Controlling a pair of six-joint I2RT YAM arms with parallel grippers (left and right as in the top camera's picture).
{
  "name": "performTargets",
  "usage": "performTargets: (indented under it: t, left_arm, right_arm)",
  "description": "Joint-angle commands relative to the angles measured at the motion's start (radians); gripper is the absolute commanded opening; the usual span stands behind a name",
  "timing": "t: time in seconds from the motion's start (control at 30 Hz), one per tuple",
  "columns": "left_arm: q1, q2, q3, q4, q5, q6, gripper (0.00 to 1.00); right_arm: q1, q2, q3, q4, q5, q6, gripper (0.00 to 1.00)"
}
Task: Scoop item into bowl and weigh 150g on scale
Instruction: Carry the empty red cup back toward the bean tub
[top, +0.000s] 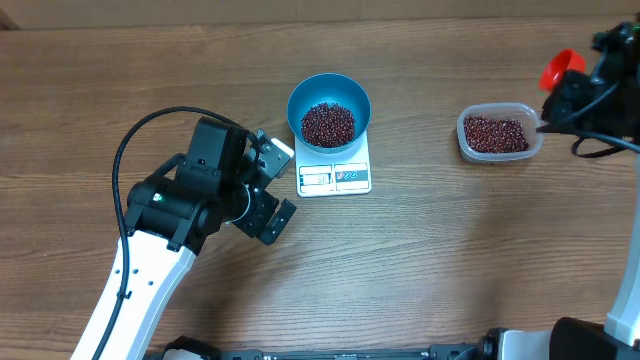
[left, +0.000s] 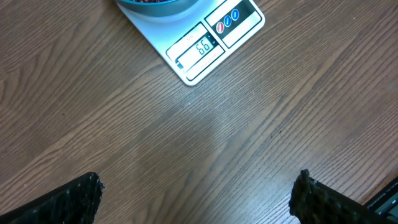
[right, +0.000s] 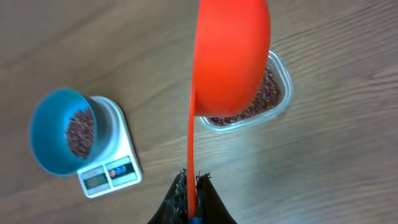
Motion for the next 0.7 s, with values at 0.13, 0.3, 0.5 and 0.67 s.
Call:
performTargets:
  t: [0.13, 0.3, 0.5, 0.67]
  left_arm:
    - [0.004, 0.002, 0.023, 0.001, 0.0, 0.022, 1.0]
    - [0.004, 0.002, 0.023, 0.001, 0.001, 0.022, 1.0]
    - [0.004, 0.002, 0.023, 0.001, 0.0, 0.022, 1.0]
    - [0.004, 0.002, 0.023, 0.001, 0.0, 0.022, 1.0]
  right_arm:
    - [-0.031, -0.005, -0.094, 0.022, -0.119, -0.008, 0.04]
    - [-0.031, -0.005, -0.164, 0.034, -0.09, -0.009, 0.04]
    - [-0.031, -0.004, -0.24, 0.023, 0.1, -0.009, 0.04]
    - [-0.031, -0.002, -0.261, -0.018, 0.176, -0.01, 0.04]
